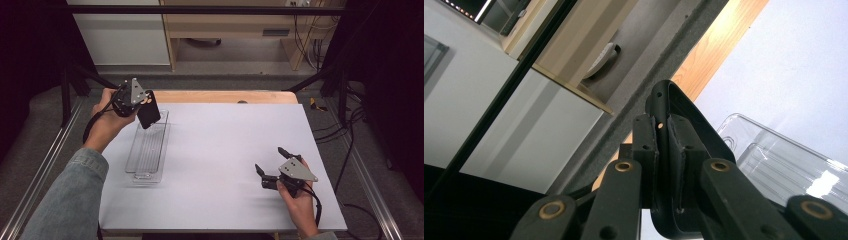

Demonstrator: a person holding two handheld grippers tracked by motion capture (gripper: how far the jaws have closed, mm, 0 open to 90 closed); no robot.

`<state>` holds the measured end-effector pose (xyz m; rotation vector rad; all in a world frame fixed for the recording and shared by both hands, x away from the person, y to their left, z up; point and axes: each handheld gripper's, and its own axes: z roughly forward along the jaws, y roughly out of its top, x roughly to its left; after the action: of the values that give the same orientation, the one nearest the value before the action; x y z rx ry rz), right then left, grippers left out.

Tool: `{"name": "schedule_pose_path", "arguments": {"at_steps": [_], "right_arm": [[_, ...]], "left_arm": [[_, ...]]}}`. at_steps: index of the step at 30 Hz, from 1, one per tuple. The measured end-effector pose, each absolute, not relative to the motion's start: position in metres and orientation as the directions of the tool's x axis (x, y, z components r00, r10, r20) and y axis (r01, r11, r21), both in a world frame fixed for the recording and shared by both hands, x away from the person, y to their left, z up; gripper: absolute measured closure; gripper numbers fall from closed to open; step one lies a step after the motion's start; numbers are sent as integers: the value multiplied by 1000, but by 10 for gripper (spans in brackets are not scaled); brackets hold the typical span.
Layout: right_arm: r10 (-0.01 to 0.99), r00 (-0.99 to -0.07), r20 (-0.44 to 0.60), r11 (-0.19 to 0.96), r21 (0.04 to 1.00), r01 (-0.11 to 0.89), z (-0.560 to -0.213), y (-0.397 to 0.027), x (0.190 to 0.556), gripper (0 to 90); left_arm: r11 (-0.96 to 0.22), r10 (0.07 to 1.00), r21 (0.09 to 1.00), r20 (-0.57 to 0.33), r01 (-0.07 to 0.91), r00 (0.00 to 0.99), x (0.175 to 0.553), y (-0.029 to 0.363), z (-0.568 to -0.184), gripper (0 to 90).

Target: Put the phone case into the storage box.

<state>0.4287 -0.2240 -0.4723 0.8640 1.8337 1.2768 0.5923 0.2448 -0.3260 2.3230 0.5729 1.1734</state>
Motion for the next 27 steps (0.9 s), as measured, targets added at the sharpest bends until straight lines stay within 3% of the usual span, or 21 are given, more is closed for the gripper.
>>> {"name": "schedule_pose_path", "arguments": {"at_steps": [27], "right_arm": [[842,-507,-187,285,951,122,-473,-224,429,68]], "left_arm": [[-811,530,571,622,130,576,594,236,-341,827]]}}
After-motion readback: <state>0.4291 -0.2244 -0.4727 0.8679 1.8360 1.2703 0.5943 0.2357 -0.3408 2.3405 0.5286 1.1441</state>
